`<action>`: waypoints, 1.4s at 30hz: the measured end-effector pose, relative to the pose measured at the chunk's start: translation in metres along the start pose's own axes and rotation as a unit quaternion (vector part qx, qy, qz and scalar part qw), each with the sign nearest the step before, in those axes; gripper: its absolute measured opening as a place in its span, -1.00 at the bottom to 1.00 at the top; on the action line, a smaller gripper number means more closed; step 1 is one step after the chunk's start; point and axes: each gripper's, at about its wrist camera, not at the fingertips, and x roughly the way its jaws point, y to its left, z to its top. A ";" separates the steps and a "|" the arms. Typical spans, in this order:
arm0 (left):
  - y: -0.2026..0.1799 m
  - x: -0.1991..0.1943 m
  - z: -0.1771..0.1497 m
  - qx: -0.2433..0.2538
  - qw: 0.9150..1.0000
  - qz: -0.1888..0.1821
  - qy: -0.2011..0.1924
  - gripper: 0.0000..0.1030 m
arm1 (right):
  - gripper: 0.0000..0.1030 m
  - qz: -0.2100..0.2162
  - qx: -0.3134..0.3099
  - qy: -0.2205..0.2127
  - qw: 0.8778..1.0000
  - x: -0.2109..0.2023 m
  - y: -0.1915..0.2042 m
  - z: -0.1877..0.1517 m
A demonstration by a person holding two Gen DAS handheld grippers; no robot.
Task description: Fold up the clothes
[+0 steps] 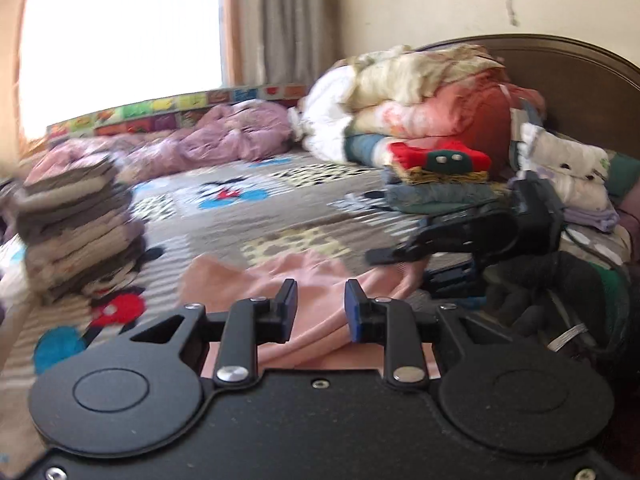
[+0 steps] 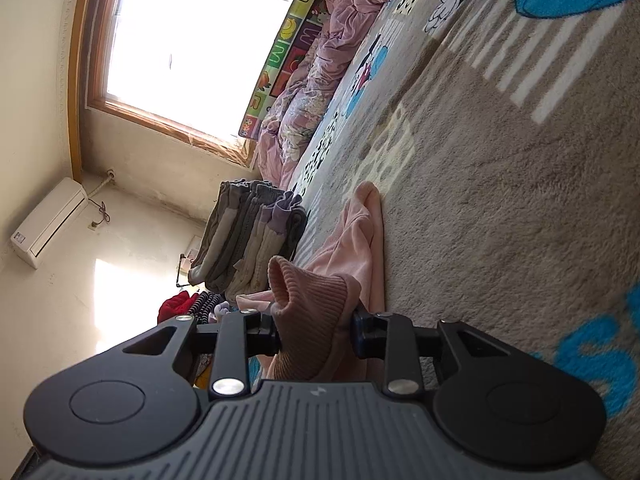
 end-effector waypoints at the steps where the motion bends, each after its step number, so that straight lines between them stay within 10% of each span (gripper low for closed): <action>1: 0.021 -0.014 -0.009 -0.034 0.999 0.021 0.008 -0.52 | -0.48 0.004 -0.001 0.000 1.000 0.002 0.001 0.002; 5: 0.063 -0.058 -0.031 -0.146 0.988 0.041 0.012 -0.15 | -0.61 0.034 0.019 -0.012 0.999 0.010 0.009 0.024; 16: 0.000 -0.044 -0.047 -0.086 0.993 -0.061 0.059 -0.21 | -0.61 -0.010 -0.030 -0.008 0.999 0.034 0.048 0.093; 21: -0.035 -0.023 -0.062 -0.002 0.986 -0.109 0.129 -0.23 | -0.56 -0.080 -0.046 0.014 0.996 0.037 0.030 0.081; 26: -0.044 -0.035 -0.063 0.036 0.982 -0.142 0.118 -0.24 | -0.38 -0.110 -0.008 0.002 0.994 0.022 -0.006 0.064; 29: -0.034 -0.043 -0.060 0.014 0.984 -0.146 0.102 -0.24 | 0.01 -0.088 0.018 -0.010 0.996 0.009 -0.016 0.054; 42: -0.013 -0.043 -0.063 -0.023 0.984 -0.142 0.106 -0.25 | 0.03 -0.033 0.008 -0.054 0.998 -0.010 -0.023 0.030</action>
